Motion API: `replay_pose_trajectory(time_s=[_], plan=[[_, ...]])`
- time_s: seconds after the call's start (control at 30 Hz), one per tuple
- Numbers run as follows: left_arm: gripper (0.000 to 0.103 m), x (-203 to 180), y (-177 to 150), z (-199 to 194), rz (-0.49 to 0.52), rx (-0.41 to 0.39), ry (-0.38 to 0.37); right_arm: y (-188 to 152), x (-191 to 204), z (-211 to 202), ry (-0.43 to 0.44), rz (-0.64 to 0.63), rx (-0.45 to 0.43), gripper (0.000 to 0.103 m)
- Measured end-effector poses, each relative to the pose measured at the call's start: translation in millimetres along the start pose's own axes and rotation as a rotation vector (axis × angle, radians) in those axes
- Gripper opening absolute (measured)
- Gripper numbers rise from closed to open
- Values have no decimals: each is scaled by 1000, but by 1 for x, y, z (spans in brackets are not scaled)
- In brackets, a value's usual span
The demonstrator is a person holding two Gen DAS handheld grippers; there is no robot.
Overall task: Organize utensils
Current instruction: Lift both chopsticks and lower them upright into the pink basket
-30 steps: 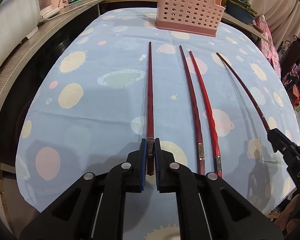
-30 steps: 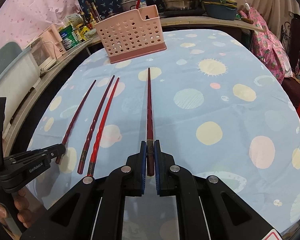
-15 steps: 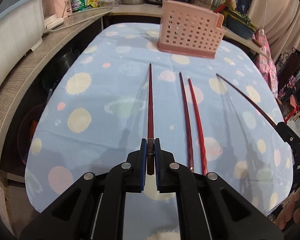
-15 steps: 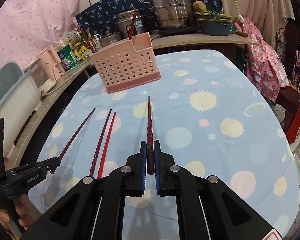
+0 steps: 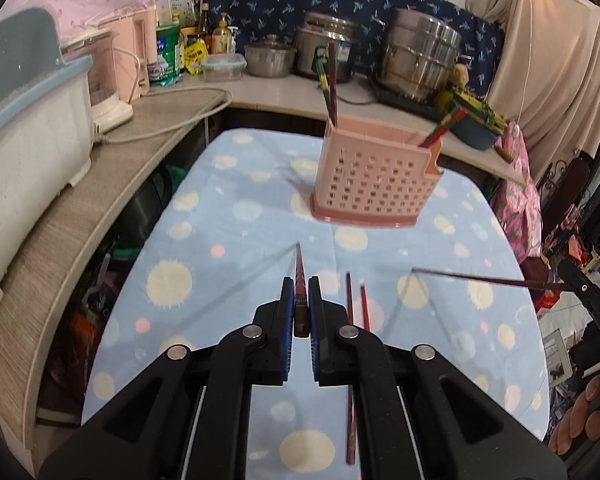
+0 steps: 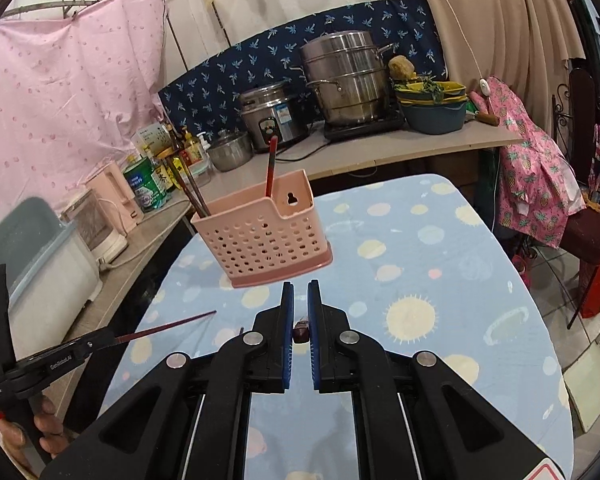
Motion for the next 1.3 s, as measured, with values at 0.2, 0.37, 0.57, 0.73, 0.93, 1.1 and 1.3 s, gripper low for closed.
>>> replay_pose_trajectory(time_s=[0.2, 0.37, 0.57, 0.73, 0.93, 1.1, 1.3], plan=[[7, -14, 40, -6, -11, -46, -35, 33, 1, 6, 19, 8, -49, 7], [7, -32, 76, -9, -11, -89, -67, 60, -3, 16, 42, 29, -81, 7], [7, -60, 121, -19, -6, -152, -119, 103, -7, 21, 74, 56, -146, 7], [7, -81, 157, -32, -17, -211, -165, 143, -1, 26, 104, 49, -206, 7], [7, -105, 206, -45, -19, -313, -181, 201, 18, 30, 138, 13, -297, 7], [7, -115, 233, -37, -22, -349, -180, 251, 33, 36, 163, 3, -366, 7], [7, -117, 250, -25, -33, -368, -177, 285, 42, 57, 169, 8, -386, 7]])
Point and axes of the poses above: each gripper's, at about its wrist camera, not at the fingertips, and z roughly the way its jaws point, x to its left, y to its top, the point moved 5 cm from there along z, roughly the way its jaws point, and after that the axes turned 14 degrees about -z, right-handed, at the moved point
